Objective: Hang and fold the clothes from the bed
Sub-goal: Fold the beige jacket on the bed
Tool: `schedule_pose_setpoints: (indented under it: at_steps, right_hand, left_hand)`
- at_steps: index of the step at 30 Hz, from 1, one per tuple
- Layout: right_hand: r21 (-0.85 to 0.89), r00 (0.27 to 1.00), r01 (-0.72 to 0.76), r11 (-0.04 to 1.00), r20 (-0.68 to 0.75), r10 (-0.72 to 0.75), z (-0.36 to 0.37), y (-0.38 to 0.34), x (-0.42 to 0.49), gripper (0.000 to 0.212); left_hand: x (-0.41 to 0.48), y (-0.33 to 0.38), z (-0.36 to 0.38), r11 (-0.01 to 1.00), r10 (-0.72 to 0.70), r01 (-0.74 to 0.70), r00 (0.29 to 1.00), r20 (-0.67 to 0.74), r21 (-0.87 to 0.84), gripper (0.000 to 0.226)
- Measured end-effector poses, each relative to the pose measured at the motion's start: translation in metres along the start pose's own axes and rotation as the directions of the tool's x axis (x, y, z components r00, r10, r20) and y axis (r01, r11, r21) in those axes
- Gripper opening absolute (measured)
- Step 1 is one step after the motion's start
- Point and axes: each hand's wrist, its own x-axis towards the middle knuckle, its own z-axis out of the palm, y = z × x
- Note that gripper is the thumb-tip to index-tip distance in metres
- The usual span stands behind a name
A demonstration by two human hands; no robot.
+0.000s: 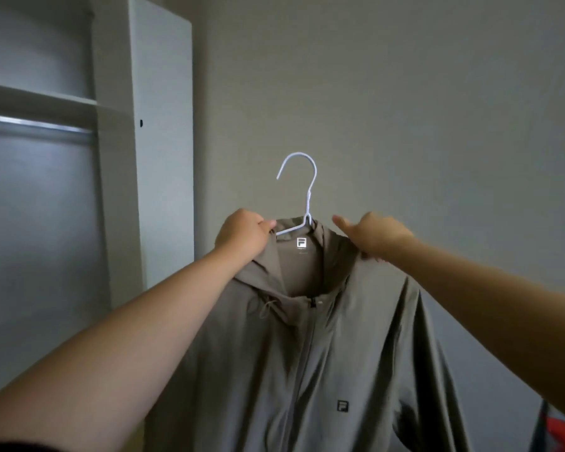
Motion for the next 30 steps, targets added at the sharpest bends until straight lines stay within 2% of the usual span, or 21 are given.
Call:
schedule_pose_setpoints:
  at_steps: [1,3,4,5,6,8,11,12,14,15,16,17,18,19,20,21,23,24,25,27,30]
  right_hand:
    - [0.047,0.989,-0.066,0.997,0.134,0.059,0.005,-0.001,-0.004,0.071]
    - [0.245,0.906,-0.21,0.947,0.413,0.094,0.015,0.0,-0.008,0.066]
    - [0.37,0.87,-0.26,0.892,0.491,0.051,0.021,-0.001,-0.011,0.055]
    - [0.49,0.869,-0.277,0.827,0.496,-0.002,0.026,-0.002,-0.013,0.042]
    - [0.56,0.897,-0.259,0.787,0.441,-0.019,0.031,-0.004,-0.014,0.031]
    - [0.562,0.96,-0.175,0.808,0.28,0.013,0.031,-0.008,-0.011,0.028]
    - [0.362,0.995,0.033,0.932,-0.101,0.004,0.009,-0.009,0.003,0.032]
    - [0.3,0.966,0.1,0.949,-0.256,-0.021,-0.001,-0.008,0.007,0.031]
    - [0.217,0.849,0.211,0.953,-0.524,-0.069,-0.013,-0.009,0.009,0.026]
    - [0.131,0.805,0.234,0.963,-0.582,-0.116,-0.016,-0.013,0.008,0.024]
    - [0.024,0.824,0.228,0.973,-0.537,-0.18,-0.016,-0.017,0.007,0.022]
    - [-0.077,0.894,0.22,0.972,-0.383,-0.232,-0.015,-0.019,0.007,0.018]
    - [-0.141,0.96,0.213,0.967,-0.154,-0.234,-0.014,-0.02,0.005,0.014]
    - [-0.148,0.98,0.196,0.969,0.072,-0.187,-0.015,-0.018,0.004,0.015]
    - [-0.09,0.957,0.181,0.979,0.247,-0.154,-0.018,-0.014,0.001,0.019]
    - [0.057,0.917,0.171,0.984,0.355,-0.18,-0.022,-0.008,0.001,0.023]
    - [0.424,0.881,0.153,0.892,0.35,-0.318,-0.025,0.002,0.0,0.027]
    - [0.546,0.9,0.165,0.822,0.257,-0.351,-0.025,0.006,-0.001,0.026]
    - [0.578,0.926,0.222,0.785,0.126,-0.355,-0.025,0.008,-0.001,0.021]
    - [0.452,0.919,0.359,0.817,-0.018,-0.394,-0.022,0.009,-0.001,0.014]
    - [0.268,0.871,0.44,0.857,0.106,-0.48,-0.012,0.007,-0.003,0.028]
  left_hand:
    - [0.001,-0.004,-0.002,1.0,-0.016,0.016,1.0,-0.008,0.0,0.053]
    - [0.0,-0.01,-0.005,1.0,-0.023,0.023,1.0,-0.018,-0.015,0.05]
    - [0.0,-0.012,-0.005,1.0,-0.02,0.019,1.0,-0.02,-0.025,0.049]
    - [-0.001,-0.014,-0.006,0.999,-0.012,0.011,1.0,-0.02,-0.039,0.048]
    - [-0.002,-0.015,-0.006,0.998,-0.004,0.004,1.0,-0.015,-0.063,0.048]
    - [-0.004,-0.018,-0.008,0.992,0.008,-0.009,1.0,-0.004,-0.128,0.05]
    - [-0.005,-0.025,-0.015,0.989,0.025,-0.024,1.0,0.008,-0.145,0.052]
    - [-0.004,-0.028,-0.018,0.992,0.029,-0.028,1.0,0.01,-0.119,0.051]
    - [-0.004,-0.028,-0.019,0.998,0.04,-0.039,0.999,0.013,-0.052,0.049]
    - [-0.004,-0.027,-0.018,0.998,0.05,-0.05,0.999,0.008,-0.025,0.047]
    - [-0.004,-0.025,-0.018,0.998,0.06,-0.06,0.998,-0.007,-0.012,0.045]
    - [-0.004,-0.024,-0.016,0.998,0.066,-0.067,0.997,-0.034,-0.014,0.045]
    - [-0.004,-0.024,-0.016,0.997,0.07,-0.072,0.995,-0.065,-0.02,0.046]
    - [-0.005,-0.025,-0.015,0.997,0.073,-0.075,0.993,-0.092,-0.024,0.048]
    - [-0.006,-0.027,-0.013,0.996,0.077,-0.081,0.991,-0.112,-0.027,0.048]
    - [-0.007,-0.03,-0.011,0.996,0.084,-0.089,0.988,-0.127,-0.033,0.048]
    - [-0.009,-0.034,-0.007,0.992,0.1,-0.111,0.982,-0.16,-0.061,0.045]
    - [-0.008,-0.035,-0.006,0.989,0.106,-0.122,0.98,-0.166,-0.088,0.044]
    - [-0.007,-0.034,-0.005,0.983,0.113,-0.134,0.98,-0.165,-0.124,0.042]
    - [-0.004,-0.028,-0.004,0.971,0.135,-0.163,0.978,-0.159,-0.176,0.038]
    - [-0.002,-0.016,-0.002,0.964,0.172,-0.195,0.976,-0.135,-0.182,0.025]
